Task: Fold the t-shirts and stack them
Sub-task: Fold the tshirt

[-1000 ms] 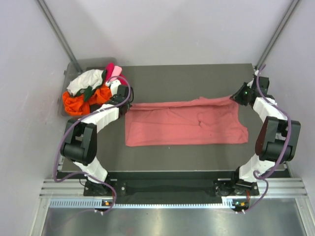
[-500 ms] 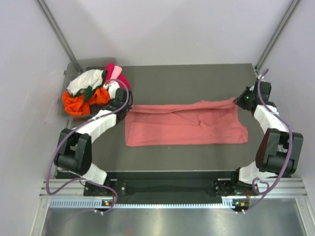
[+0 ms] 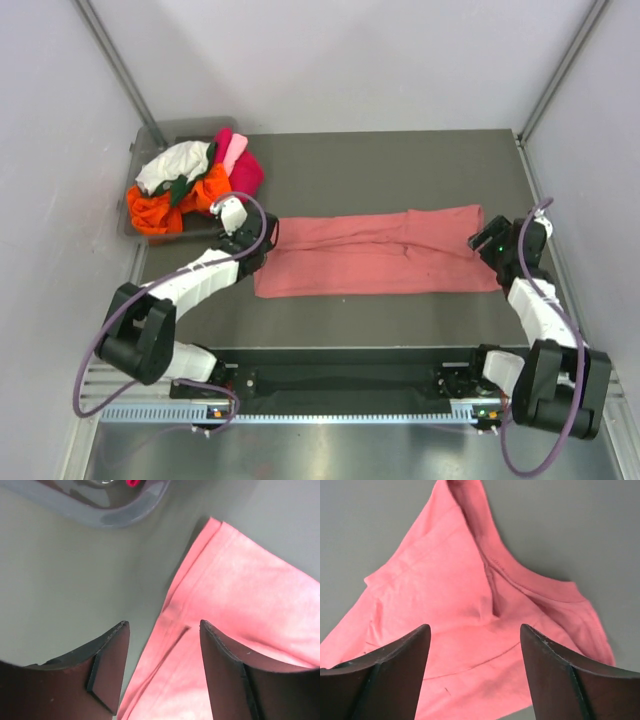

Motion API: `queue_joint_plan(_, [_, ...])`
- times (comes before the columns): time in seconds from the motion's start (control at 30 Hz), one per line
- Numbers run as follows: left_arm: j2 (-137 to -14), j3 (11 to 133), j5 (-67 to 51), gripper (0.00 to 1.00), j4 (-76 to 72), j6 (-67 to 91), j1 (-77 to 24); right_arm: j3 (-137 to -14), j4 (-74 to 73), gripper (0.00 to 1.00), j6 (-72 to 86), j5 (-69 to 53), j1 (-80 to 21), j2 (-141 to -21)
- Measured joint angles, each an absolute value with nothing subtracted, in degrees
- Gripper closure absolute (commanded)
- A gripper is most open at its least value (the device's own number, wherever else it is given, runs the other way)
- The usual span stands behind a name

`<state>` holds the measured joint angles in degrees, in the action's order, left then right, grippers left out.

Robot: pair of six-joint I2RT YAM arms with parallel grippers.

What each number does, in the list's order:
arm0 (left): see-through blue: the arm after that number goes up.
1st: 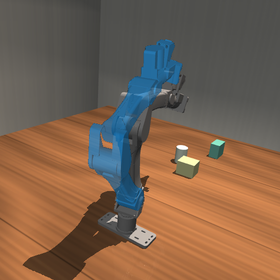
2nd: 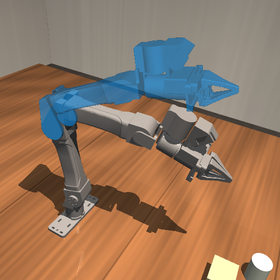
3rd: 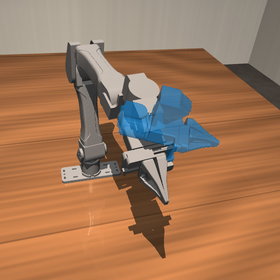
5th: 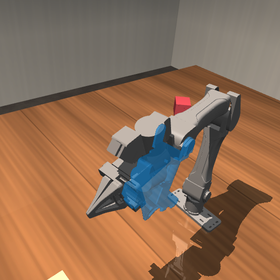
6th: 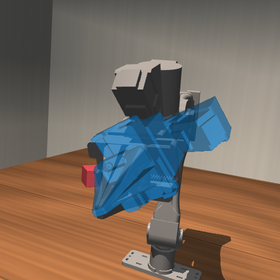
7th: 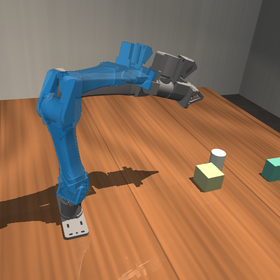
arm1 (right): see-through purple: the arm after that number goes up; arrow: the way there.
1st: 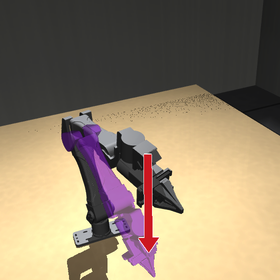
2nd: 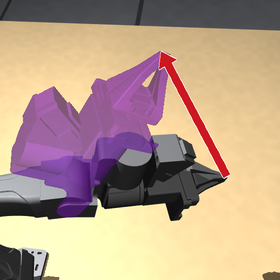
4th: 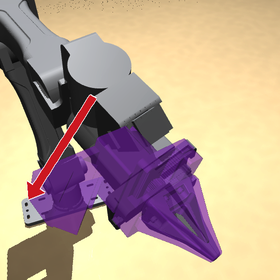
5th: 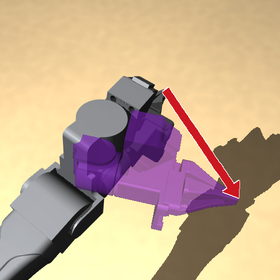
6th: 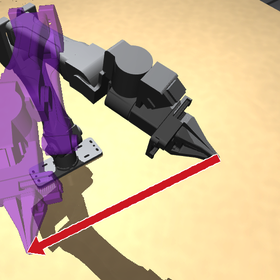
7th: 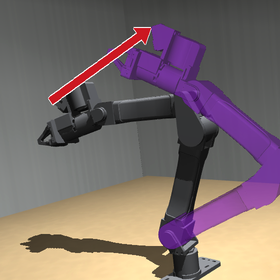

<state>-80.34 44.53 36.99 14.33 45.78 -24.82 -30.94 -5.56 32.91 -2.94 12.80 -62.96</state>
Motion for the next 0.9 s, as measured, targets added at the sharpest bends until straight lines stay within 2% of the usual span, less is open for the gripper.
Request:
queue_joint_plan(0.1, [-77.5, 43.7, 38.7, 0.37, 16.2, 46.8, -26.7, -30.2, -5.1, 0.29, 33.1, -1.1, 12.8, -60.0])
queue_joint_plan(0.17, [-76.5, 44.6, 39.0, 0.37, 16.7, 46.4, -26.7, -32.4, -5.0, 0.34, 32.3, -0.7, 12.6, -61.0])
queue_joint_plan(0.3, [-77.7, 49.5, 35.6, 0.38, 16.7, 42.9, -26.8, -41.2, -5.6, 0.41, 28.9, -0.8, 10.1, -68.1])
queue_joint_plan(0.47, [-84.6, 58.0, 29.3, 0.41, 16.1, 38.7, -26.9, -53.5, -8.4, 0.47, 24.9, 0.4, 1.6, -79.4])
queue_joint_plan(0.7, [-95.6, 65.0, 22.1, 0.47, 16.8, 36.0, -26.2, -63.2, -12.4, 0.48, 22.2, 0.9, -7.7, -92.5])
queue_joint_plan(0.9, [-97.5, 64.2, 16.2, 0.5, 16.6, 36.1, -21.7, -67.0, -15.6, 0.47, 22.0, 3.1, -11.3, -99.8])
